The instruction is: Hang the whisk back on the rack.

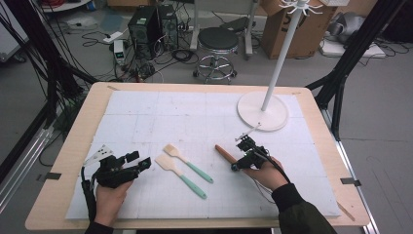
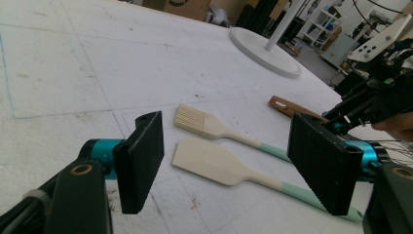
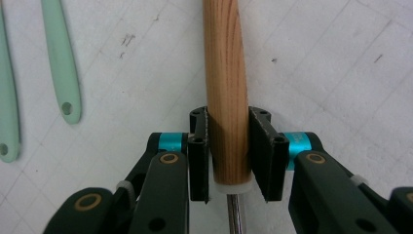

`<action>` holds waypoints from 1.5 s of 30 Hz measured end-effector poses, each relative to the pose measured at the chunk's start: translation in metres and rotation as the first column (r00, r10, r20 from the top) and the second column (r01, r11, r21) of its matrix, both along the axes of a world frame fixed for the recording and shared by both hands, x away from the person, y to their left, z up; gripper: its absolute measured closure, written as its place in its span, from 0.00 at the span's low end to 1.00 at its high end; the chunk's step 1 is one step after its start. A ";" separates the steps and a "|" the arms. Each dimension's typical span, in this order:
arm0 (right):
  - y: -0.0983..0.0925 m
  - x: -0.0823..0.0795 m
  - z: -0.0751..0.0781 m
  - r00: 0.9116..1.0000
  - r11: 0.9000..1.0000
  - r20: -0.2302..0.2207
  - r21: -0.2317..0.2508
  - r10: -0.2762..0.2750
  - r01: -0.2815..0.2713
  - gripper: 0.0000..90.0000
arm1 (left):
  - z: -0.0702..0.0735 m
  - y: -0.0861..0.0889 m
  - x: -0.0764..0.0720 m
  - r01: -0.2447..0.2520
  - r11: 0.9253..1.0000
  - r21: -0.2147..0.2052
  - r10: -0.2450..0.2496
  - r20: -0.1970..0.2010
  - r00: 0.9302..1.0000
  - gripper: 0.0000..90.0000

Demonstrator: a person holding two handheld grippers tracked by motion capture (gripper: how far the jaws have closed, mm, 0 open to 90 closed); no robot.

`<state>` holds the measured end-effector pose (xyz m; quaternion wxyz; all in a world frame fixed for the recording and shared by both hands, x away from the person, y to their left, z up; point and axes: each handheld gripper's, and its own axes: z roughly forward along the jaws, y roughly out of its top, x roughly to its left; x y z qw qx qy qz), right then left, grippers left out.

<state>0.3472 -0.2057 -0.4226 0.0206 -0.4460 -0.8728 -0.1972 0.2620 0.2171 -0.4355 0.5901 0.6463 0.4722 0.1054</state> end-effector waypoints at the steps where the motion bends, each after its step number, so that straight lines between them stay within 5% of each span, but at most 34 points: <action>1: 0.001 -0.001 0.000 1.000 1.000 0.015 -0.009 0.011 -0.011 0.80 | 0.000 0.000 0.000 0.000 1.000 -0.001 0.000 0.000 1.000 0.33; 15: 0.001 -0.006 0.002 0.998 0.999 0.057 -0.021 0.035 -0.034 0.82 | -0.001 0.005 0.000 -0.011 1.000 -0.011 0.011 -0.001 1.000 0.33; 18: -0.007 -0.005 0.001 0.999 0.997 0.046 0.070 0.015 -0.019 0.82 | -0.001 0.007 0.000 -0.015 1.000 -0.015 0.015 0.000 1.000 0.33; 34: -0.041 -0.007 0.018 0.995 0.978 0.097 0.208 -0.026 0.006 0.82 | 0.000 0.005 0.000 -0.021 1.000 -0.014 0.021 0.008 1.000 0.34; 42: -0.058 -0.008 0.029 0.988 0.939 0.136 0.342 -0.078 0.027 0.82 | 0.000 0.005 0.000 -0.021 1.000 -0.015 0.021 0.009 1.000 0.33; 45: -0.063 -0.008 0.035 0.983 0.917 0.155 0.397 -0.098 0.028 0.82 | 0.000 0.005 0.000 -0.020 1.000 -0.012 0.020 0.010 1.000 0.34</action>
